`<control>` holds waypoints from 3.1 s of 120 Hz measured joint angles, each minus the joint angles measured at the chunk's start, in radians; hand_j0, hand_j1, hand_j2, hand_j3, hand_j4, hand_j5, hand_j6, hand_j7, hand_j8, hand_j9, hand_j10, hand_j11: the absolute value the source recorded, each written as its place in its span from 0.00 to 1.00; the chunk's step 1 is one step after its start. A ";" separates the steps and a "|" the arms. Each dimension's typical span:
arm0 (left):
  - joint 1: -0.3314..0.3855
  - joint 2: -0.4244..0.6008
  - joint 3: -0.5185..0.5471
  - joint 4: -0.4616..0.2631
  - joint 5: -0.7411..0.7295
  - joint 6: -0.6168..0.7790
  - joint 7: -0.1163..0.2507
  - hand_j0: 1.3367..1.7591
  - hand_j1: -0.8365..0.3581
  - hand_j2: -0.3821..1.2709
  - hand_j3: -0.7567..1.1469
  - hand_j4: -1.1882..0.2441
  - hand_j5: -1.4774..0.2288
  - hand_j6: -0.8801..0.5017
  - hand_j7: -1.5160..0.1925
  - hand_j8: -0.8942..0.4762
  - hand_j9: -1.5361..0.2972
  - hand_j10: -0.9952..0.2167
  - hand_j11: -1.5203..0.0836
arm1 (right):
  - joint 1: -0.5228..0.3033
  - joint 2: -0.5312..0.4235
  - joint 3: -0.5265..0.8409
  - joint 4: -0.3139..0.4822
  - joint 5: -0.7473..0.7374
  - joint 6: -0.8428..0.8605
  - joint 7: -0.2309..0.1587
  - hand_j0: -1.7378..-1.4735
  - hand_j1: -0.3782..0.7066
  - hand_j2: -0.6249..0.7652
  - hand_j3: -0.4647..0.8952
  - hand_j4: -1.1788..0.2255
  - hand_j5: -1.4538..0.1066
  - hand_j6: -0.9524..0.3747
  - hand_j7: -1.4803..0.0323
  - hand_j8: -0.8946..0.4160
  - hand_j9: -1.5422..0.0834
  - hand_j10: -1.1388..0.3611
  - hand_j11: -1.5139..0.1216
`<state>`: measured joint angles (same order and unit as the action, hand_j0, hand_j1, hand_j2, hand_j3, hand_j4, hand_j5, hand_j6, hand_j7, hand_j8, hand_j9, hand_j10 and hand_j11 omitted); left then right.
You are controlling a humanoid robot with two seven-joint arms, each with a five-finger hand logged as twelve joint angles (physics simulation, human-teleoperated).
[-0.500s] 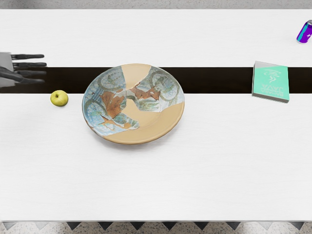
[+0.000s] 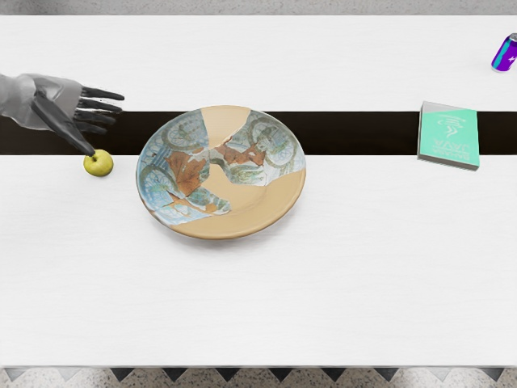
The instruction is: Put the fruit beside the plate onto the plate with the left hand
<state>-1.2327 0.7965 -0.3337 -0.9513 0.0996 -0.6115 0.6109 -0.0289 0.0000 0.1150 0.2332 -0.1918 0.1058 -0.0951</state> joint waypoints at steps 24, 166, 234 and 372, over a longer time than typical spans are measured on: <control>-0.032 -0.103 0.002 -0.011 0.386 0.200 0.000 0.76 0.98 0.23 0.40 0.82 0.86 0.63 0.88 0.64 0.83 0.81 0.94 | 0.000 0.000 0.000 0.000 0.000 0.000 0.000 0.30 0.05 0.45 0.34 0.83 0.92 0.70 0.96 0.67 0.93 0.75 0.91; -0.017 -0.361 0.491 -0.012 0.800 0.679 0.000 0.76 0.71 0.27 0.40 0.63 0.65 0.43 0.67 0.44 0.64 0.58 0.72 | 0.000 0.000 0.000 0.000 0.000 0.000 0.000 0.30 0.05 0.45 0.34 0.83 0.92 0.70 0.96 0.67 0.93 0.75 0.91; -0.017 -0.359 0.498 -0.011 0.782 0.655 0.000 0.75 0.49 0.29 0.40 0.44 0.46 0.30 0.48 0.34 0.45 0.37 0.50 | 0.000 0.000 0.000 0.000 0.000 0.000 0.000 0.30 0.05 0.45 0.34 0.83 0.92 0.70 0.96 0.67 0.93 0.75 0.91; -0.083 -0.428 0.105 -0.013 0.554 0.482 0.000 0.75 0.49 0.48 0.40 0.35 0.33 0.25 0.35 0.33 0.34 0.30 0.38 | 0.000 0.000 0.000 0.000 0.000 0.000 0.000 0.30 0.05 0.45 0.34 0.83 0.92 0.70 0.96 0.67 0.93 0.75 0.91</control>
<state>-1.3152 0.3683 -0.2290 -0.9642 0.6541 -0.1296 0.6112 -0.0284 0.0000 0.1150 0.2332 -0.1918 0.1058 -0.0951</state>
